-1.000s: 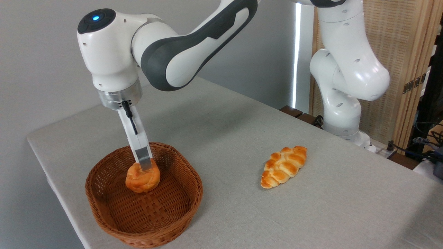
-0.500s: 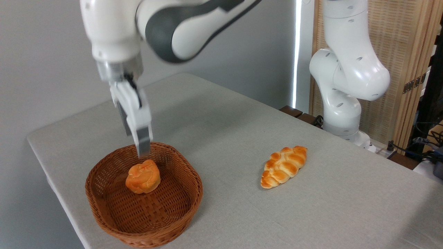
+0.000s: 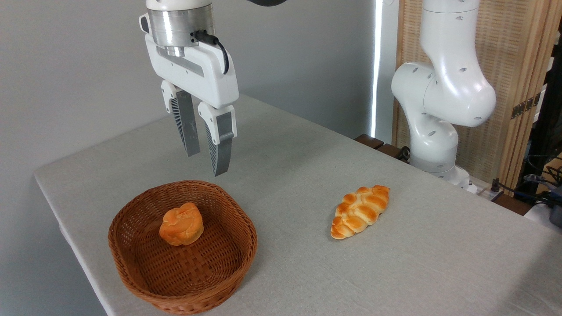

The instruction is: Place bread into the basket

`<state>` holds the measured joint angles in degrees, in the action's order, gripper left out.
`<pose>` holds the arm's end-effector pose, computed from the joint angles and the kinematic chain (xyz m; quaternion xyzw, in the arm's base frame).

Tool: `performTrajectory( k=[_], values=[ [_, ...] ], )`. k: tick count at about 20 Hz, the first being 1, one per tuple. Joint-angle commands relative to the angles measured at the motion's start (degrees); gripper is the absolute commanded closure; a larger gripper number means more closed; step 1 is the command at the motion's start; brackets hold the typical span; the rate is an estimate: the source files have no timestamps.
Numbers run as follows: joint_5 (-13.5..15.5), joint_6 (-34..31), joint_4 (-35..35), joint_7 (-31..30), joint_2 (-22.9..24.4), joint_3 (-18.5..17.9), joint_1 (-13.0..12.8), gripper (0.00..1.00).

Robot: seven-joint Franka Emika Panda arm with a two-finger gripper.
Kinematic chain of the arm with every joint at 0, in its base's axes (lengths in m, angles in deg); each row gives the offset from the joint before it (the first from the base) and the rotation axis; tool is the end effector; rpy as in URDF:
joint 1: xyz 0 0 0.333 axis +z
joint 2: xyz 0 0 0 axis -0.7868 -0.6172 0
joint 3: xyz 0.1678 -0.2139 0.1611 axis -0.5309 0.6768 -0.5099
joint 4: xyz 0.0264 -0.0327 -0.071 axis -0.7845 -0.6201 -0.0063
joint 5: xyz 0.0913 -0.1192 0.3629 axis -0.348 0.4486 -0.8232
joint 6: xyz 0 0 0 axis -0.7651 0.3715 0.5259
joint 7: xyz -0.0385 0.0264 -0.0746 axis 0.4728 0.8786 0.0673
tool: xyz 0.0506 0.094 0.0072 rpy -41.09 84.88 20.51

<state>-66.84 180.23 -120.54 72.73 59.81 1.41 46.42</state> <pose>0.5629 -0.0664 0.5971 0.9269 -0.3725 0.0454 0.0022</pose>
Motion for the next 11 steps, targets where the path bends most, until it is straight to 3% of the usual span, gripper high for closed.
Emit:
performTrajectory(
  k=[1,11],
  values=[
    [-1.0,-2.4,-1.3,0.1,1.7,-0.6,0.0,0.00],
    [-1.0,-6.3,-1.2,4.1,1.6,-1.3,0.0,0.00]
  ],
)
